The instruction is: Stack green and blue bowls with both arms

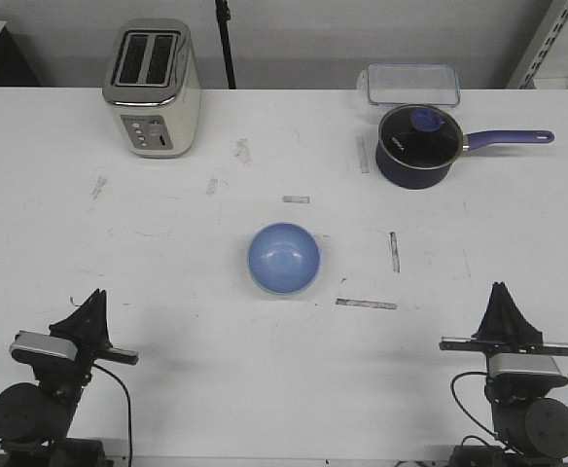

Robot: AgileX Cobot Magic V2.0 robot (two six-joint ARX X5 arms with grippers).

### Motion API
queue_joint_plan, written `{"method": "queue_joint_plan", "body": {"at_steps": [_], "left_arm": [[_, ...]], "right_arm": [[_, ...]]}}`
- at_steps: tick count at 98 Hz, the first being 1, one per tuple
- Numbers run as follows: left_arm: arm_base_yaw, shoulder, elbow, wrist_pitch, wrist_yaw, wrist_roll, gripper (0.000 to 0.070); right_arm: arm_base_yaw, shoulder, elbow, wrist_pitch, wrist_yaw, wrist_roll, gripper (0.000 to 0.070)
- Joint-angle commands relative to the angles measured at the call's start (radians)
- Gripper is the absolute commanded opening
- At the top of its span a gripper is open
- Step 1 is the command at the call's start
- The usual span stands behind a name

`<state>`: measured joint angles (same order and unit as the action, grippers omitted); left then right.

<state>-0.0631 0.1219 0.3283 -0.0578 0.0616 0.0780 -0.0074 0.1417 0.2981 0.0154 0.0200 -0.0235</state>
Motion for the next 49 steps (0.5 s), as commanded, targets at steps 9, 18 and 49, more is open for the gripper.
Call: {"method": "queue_joint_plan", "body": {"at_steps": [9,18,49], "left_arm": [[0.000,-0.038,-0.064,0.136,-0.068,-0.126,0.0001],[0.007,-0.056,-0.107,0.185,-0.090,-0.123,0.0001],[0.030,-0.119,-0.237,0.220,-0.090,-0.124,0.0001]], "right_arm": [[0.000,-0.003,0.003,0.010,0.000,0.000,0.0009],[0.000,-0.003,0.003,0.010,0.000,0.000,0.0009],[0.000,-0.003,0.003,0.010,0.000,0.000,0.0009]]}}
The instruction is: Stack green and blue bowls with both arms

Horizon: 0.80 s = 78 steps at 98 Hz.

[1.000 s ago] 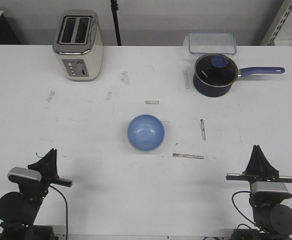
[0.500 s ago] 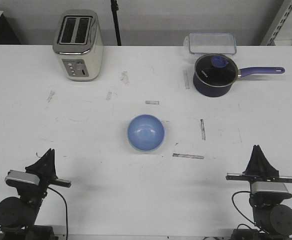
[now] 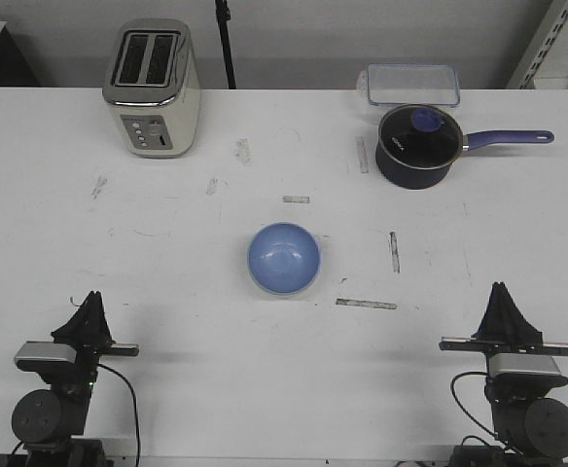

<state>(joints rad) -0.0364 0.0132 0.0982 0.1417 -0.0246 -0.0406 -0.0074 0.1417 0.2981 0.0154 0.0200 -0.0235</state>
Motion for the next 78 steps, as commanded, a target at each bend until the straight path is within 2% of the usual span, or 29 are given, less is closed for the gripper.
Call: {"method": "queue_joint_plan", "body": {"at_steps": [1,22,33,78], "left_arm": [[0.003,-0.010,-0.010,0.021,-0.003,-0.005,0.0001],[0.003,-0.010,-0.087,0.075,-0.006,0.004,0.0001],[0.003,-0.010,-0.086,0.031,-0.007,0.007,0.0002],[0.003,-0.010,-0.086,0.036,-0.005,0.010,0.0002]], "right_arm": [[0.000,-0.003,0.003,0.010,0.000,0.000,0.0009],[0.000,-0.003,0.003,0.010,0.000,0.000,0.0009],[0.000,-0.003,0.004,0.011,0.000,0.000,0.0009],[0.000,-0.003,0.004,0.011,0.003,0.000,0.0009]]}}
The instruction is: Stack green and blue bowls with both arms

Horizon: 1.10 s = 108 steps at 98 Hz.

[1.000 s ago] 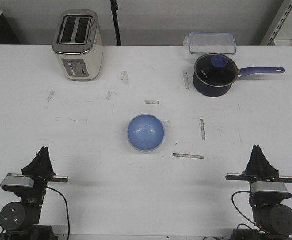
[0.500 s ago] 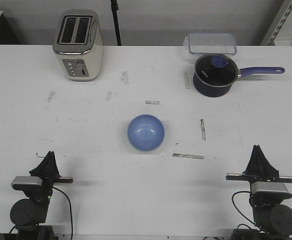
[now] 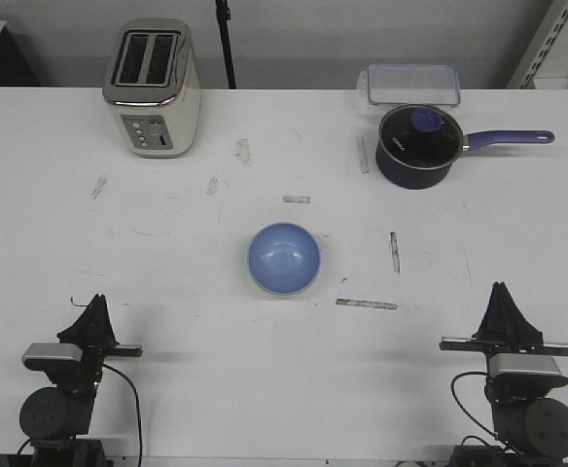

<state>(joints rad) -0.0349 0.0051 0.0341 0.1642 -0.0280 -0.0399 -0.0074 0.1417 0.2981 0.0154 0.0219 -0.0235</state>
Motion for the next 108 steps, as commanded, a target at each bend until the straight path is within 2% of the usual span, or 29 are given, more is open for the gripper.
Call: {"method": "queue_joint_plan", "body": {"at_steps": [1,78,91,108], "left_arm": [[0.002,-0.002,-0.022,0.014,-0.001,0.009,0.0002],[0.002,-0.002,-0.022,0.014,-0.001,0.009,0.0002],[0.002,-0.002,-0.022,0.014,-0.001,0.009,0.0002],[0.002,-0.002,-0.022,0.014,-0.001,0.009,0.0002]], "right_arm": [[0.000,-0.003,0.004,0.011,0.001,0.000,0.0009],[0.000,-0.004,0.003,0.006,-0.001,0.000,0.0009],[0.003,-0.050,-0.029,-0.009,-0.056,0.059,0.0009],[0.003,-0.144,-0.132,-0.008,-0.056,0.114,0.0009]]}}
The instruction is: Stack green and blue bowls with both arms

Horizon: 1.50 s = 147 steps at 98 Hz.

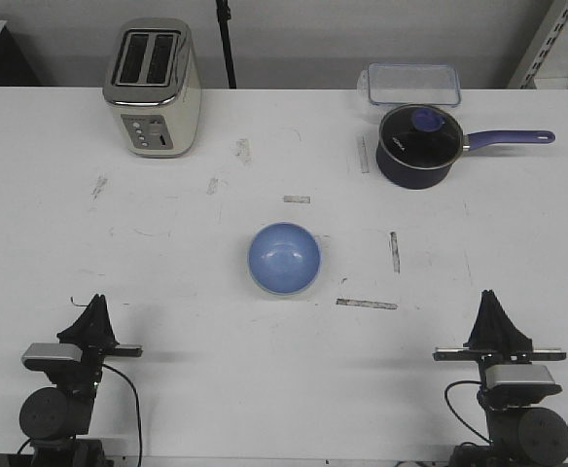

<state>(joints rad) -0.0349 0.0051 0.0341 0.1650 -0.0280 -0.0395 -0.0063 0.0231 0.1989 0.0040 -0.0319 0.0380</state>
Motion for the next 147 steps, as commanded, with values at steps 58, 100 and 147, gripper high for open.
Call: {"method": "queue_joint_plan", "body": {"at_steps": [58,100,147], "left_arm": [[0.002,-0.002,-0.022,0.015,-0.002,0.008,0.0002],[0.002,-0.002,-0.022,0.015,-0.002,0.008,0.0002],[0.002,-0.002,-0.022,0.015,-0.001,0.009,0.0002]], "right_arm": [[0.020,-0.022,-0.186,0.100,-0.021,0.070,0.0009],[0.020,-0.022,-0.186,0.101,-0.021,0.070,0.0009],[0.020,-0.022,-0.186,0.101,-0.021,0.070,0.0009]]}}
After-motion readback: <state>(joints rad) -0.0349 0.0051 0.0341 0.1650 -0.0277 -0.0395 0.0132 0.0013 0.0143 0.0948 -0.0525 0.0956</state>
